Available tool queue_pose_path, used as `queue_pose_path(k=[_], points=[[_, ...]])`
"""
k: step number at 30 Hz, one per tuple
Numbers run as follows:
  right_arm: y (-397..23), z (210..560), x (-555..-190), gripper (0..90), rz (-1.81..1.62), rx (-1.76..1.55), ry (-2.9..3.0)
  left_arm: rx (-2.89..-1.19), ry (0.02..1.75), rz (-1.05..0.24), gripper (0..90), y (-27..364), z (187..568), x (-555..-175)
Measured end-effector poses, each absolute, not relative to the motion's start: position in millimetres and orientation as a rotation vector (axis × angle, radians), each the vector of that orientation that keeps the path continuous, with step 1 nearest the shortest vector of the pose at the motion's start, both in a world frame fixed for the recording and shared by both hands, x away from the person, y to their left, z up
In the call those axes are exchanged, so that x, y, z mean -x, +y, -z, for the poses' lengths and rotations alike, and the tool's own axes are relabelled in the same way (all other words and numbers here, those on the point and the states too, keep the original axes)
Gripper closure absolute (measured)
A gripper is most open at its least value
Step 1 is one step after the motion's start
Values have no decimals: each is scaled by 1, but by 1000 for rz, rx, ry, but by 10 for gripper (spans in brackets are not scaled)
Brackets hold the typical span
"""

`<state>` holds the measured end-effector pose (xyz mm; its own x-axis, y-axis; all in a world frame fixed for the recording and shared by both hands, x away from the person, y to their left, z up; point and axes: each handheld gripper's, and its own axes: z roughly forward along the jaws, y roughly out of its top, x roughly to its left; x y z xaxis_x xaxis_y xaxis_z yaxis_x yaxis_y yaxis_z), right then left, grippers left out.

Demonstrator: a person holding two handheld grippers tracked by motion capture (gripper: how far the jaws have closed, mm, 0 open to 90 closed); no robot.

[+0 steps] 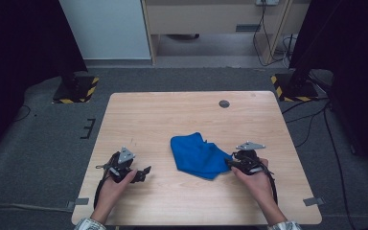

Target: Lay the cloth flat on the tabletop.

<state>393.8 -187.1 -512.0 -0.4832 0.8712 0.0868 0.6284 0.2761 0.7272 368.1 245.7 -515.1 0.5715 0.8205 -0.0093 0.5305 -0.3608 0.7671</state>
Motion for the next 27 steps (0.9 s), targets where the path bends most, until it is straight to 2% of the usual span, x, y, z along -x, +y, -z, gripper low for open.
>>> queue_pose_path(k=[1,2,3,4,8,16,27], points=[[-188,513,-396,553,-1021,-1382,2220,-2045,1071,-489,75,245,514,-369],[-189,514,-398,643,-1022,-1387,2216,-2044,1066,-487,77,243,512,-370],[-191,514,-399,683,-1019,-1377,2217,-2045,1056,-486,77,241,511,-372],[-192,515,-400,762,-1013,-1371,2221,-2048,1045,-484,79,238,510,-375],[-195,515,-402,860,-1018,-1357,2226,-2052,1011,-471,93,225,503,-388],[-196,515,-411,880,-1046,-1312,2203,-2061,966,-444,147,192,493,-425],[-191,526,-429,883,-1023,-1308,2236,-2093,961,-375,233,163,505,-460]])
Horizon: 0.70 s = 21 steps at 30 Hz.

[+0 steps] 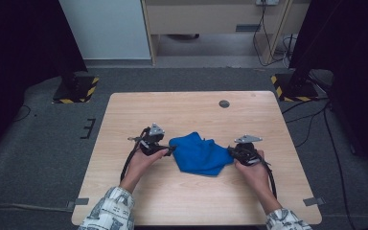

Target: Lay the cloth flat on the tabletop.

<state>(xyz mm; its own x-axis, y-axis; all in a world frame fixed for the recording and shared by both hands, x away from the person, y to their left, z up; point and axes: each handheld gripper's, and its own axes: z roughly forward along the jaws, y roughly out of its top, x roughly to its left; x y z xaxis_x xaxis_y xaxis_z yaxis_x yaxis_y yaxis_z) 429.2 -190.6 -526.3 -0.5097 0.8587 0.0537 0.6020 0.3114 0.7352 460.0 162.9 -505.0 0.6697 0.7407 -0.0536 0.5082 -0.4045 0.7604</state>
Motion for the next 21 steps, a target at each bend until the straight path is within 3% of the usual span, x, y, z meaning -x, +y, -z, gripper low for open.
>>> queue_pose_path(k=[8,14,18,19,21], points=[[-191,529,-432,884,-1028,-1305,2246,-2129,997,-333,297,155,519,-476],[-192,527,-431,885,-1060,-1305,2238,-2184,970,-328,523,152,527,-477],[-193,526,-430,885,-1070,-1305,2233,-2187,958,-319,722,153,526,-477],[-193,526,-430,885,-1071,-1308,2233,-2190,944,-304,722,153,526,-474],[-193,524,-429,885,-1095,-1296,2229,-2201,937,-320,813,153,525,-470]])
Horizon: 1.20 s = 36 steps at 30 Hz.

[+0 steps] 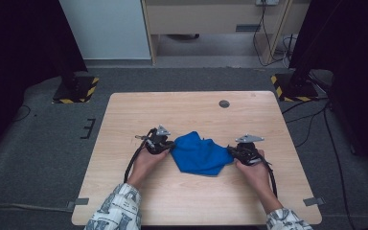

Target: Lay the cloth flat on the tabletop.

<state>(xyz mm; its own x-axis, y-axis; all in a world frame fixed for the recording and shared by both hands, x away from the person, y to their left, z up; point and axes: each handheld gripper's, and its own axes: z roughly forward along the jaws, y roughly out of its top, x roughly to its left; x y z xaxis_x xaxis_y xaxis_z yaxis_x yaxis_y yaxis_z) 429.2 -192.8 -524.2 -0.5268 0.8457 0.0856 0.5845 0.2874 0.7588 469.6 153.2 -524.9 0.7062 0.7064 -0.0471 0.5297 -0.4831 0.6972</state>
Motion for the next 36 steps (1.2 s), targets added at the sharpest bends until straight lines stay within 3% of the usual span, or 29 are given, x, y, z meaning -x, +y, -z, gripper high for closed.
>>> queue_pose_path(k=[15,24,25,28,31,36], points=[[-179,519,-425,885,-1174,-1224,2255,-2187,1033,-363,837,193,516,-397],[-181,518,-424,887,-1156,-1230,2258,-2203,1010,-344,829,199,517,-374],[-181,518,-424,887,-1156,-1230,2258,-2203,1010,-344,805,199,517,-374],[-180,518,-424,885,-1173,-1221,2264,-2138,1033,-370,595,199,514,-374],[-179,518,-424,883,-1178,-1221,2263,-2119,1031,-399,449,197,511,-375],[-179,517,-423,883,-1186,-1210,2263,-2077,1005,-426,383,192,503,-387]])
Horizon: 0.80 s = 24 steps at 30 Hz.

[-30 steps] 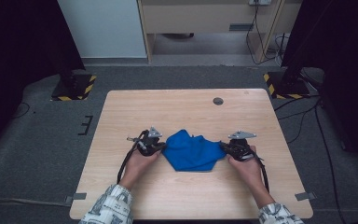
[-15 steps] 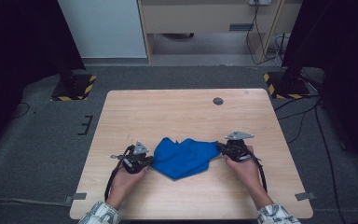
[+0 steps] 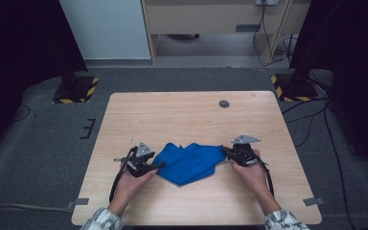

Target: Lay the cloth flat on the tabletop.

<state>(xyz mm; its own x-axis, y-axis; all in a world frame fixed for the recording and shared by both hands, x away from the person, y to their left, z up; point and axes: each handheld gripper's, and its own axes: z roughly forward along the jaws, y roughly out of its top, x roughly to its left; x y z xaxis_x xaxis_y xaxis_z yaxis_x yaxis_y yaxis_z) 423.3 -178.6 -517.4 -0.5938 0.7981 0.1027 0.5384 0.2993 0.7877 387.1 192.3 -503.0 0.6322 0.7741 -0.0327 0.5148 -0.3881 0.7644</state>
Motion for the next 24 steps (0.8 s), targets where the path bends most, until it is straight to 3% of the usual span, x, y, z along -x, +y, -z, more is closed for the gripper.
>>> queue_pose_path(k=[12,18,24], points=[[-179,517,-423,883,-1199,-1195,2260,-2086,1007,-371,429,172,509,-453],[-179,517,-423,883,-1201,-1193,2263,-2109,1008,-345,424,168,521,-466],[-179,516,-423,883,-1203,-1190,2261,-2118,1029,-310,508,168,528,-471]])
